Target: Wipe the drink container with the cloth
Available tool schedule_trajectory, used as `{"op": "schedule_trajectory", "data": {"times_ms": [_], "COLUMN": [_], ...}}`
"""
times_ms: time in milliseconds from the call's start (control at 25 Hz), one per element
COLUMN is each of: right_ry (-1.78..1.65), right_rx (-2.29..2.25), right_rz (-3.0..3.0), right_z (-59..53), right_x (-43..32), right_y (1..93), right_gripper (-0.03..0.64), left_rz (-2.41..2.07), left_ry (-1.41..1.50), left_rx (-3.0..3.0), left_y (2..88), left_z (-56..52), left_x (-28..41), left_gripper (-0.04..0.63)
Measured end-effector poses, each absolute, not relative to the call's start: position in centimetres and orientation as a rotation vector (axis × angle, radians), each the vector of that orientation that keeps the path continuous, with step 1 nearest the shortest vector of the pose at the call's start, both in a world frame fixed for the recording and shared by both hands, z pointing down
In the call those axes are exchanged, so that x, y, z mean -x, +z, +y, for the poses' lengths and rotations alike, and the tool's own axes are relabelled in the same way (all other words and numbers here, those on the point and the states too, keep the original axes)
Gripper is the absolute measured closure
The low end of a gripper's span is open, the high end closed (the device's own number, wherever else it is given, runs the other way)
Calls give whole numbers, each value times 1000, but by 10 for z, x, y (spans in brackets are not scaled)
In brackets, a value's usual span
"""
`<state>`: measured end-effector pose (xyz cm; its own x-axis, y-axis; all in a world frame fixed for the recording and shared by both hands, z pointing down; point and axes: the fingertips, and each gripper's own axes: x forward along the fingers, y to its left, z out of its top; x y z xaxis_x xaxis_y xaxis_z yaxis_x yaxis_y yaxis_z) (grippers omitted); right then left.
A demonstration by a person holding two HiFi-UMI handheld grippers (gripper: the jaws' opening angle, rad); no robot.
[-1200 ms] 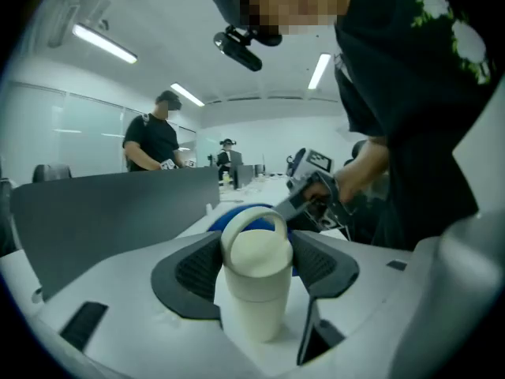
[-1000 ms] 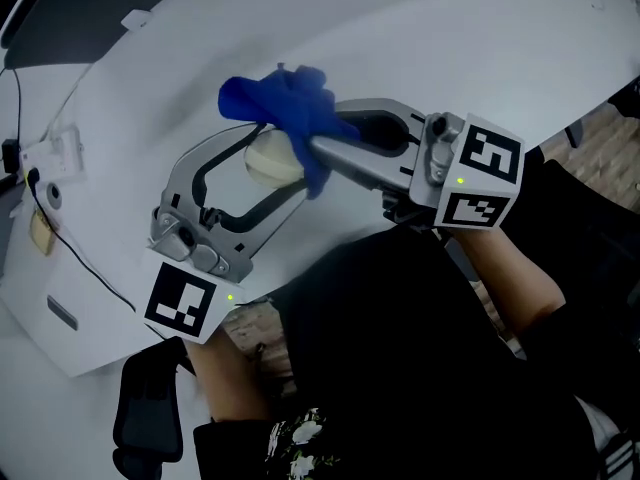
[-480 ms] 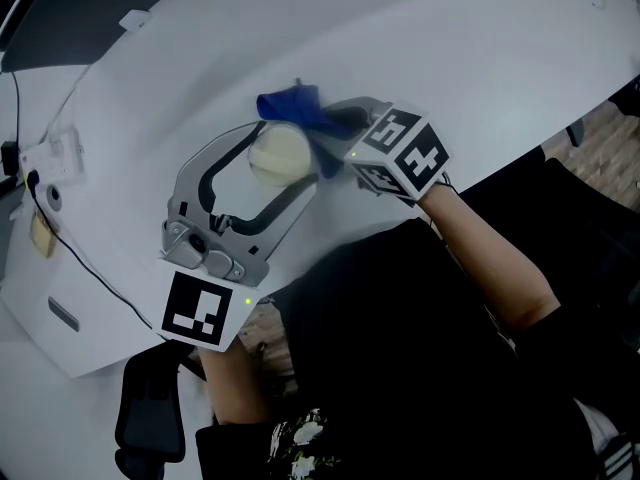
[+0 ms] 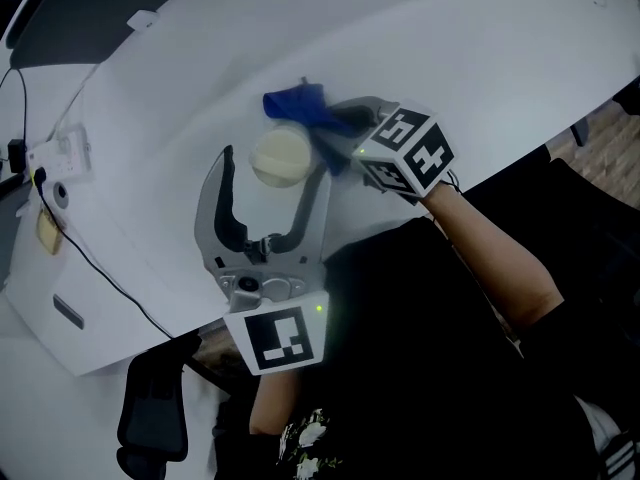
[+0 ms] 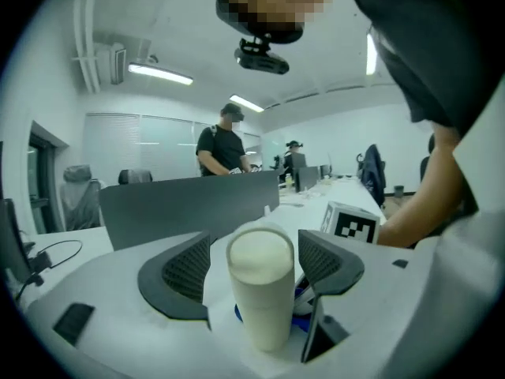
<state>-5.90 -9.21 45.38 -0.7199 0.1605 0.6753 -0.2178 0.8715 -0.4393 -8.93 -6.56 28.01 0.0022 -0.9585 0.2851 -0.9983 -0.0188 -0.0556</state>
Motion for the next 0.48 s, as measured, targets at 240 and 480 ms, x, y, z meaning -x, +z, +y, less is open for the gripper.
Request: {"op": "schedule_trajectory", "data": {"times_ms": [240,480], "right_ry": [648,598], "right_rx": [-103,-245], "right_rz": [-2319,-2544], "right_z": [-94,-119], "right_x": [56,40], "right_y": [450,376], "right_gripper": [552,552], "left_rz": [-1982,-1285], "left_ry": [457,516], "left_rx": [-2116,-2723], "left_y": [299,295], "left_z": [-69,-66], "left_x": [82,64], "left_gripper": [324,324]}}
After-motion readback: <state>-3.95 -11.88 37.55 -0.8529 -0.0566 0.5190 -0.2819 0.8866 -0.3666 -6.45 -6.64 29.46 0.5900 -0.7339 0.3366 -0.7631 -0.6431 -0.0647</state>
